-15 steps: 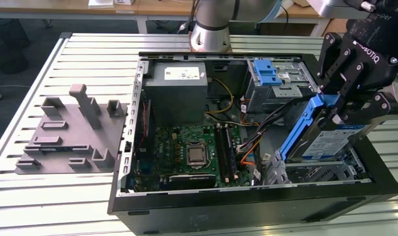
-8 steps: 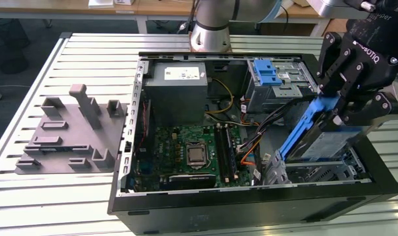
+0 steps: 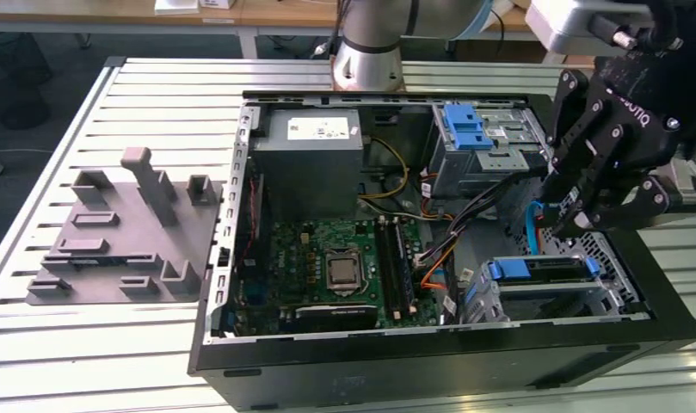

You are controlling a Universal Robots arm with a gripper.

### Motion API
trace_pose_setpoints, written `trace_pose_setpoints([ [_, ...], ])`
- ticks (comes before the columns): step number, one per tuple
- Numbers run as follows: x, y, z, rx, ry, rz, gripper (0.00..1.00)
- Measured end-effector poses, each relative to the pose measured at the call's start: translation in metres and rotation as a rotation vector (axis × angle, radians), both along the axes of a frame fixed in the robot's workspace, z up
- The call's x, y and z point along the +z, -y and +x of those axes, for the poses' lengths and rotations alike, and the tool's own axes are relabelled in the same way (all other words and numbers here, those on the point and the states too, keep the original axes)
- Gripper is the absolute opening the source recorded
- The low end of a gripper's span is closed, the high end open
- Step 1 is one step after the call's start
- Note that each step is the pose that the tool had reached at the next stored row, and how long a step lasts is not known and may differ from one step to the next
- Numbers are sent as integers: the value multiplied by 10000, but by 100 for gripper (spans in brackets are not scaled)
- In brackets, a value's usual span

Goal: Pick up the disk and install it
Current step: 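Insert the disk into the insertion slot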

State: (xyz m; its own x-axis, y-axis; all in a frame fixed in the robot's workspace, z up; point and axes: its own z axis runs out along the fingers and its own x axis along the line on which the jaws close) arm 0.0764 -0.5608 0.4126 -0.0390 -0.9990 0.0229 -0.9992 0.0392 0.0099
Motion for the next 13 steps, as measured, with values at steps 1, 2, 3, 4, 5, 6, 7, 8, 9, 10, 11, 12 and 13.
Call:
trace_pose_setpoints([
  [1, -18, 0, 0, 0, 0, 0, 42],
  [2, -54, 1, 0, 1, 0, 1, 36],
  [3, -73, 2, 0, 0, 0, 1, 30],
  [4, -110, 3, 0, 0, 0, 1, 24],
  [5, -128, 4, 0, 0, 0, 2, 18],
  [6, -163, 6, 0, 0, 0, 0, 12],
  [7, -181, 7, 0, 0, 0, 0, 12],
  [8, -200, 8, 0, 1, 0, -1, 12],
  [9, -219, 8, 0, 1, 0, 1, 12],
  [10, -237, 8, 0, 0, 0, 1, 12],
  [11, -255, 8, 0, 0, 0, 1, 12],
  [12, -273, 8, 0, 1, 0, 0, 12],
  [13, -291, 8, 0, 1, 0, 1, 12],
])
